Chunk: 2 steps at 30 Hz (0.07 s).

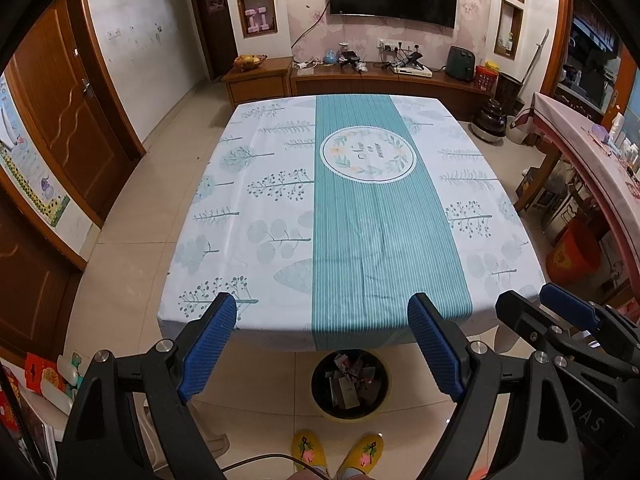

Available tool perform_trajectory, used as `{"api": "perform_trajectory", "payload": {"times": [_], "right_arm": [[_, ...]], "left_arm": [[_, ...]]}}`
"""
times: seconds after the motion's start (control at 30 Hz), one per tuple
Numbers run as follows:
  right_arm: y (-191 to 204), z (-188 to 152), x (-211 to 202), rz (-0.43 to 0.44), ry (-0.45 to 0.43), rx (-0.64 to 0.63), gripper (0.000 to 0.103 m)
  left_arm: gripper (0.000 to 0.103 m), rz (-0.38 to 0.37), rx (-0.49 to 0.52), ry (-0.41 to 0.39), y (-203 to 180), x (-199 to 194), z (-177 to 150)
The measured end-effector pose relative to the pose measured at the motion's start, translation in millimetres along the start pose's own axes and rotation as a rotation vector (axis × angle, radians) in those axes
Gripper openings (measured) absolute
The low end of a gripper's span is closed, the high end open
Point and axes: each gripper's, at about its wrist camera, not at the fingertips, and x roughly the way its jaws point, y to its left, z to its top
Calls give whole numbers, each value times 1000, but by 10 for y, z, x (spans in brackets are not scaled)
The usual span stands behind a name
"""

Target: Collect trash

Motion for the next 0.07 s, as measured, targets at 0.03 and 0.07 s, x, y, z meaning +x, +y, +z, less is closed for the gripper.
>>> {"api": "perform_trajectory", "payload": {"times": [0.03,0.07], "right_arm": [[-9,-7,9,1,1,1,60],[-17,-13,16,2,2,1,60]], "left_arm": [[86,0,-1,0,-4,1,1],[86,0,0,0,-5,1,1]]}}
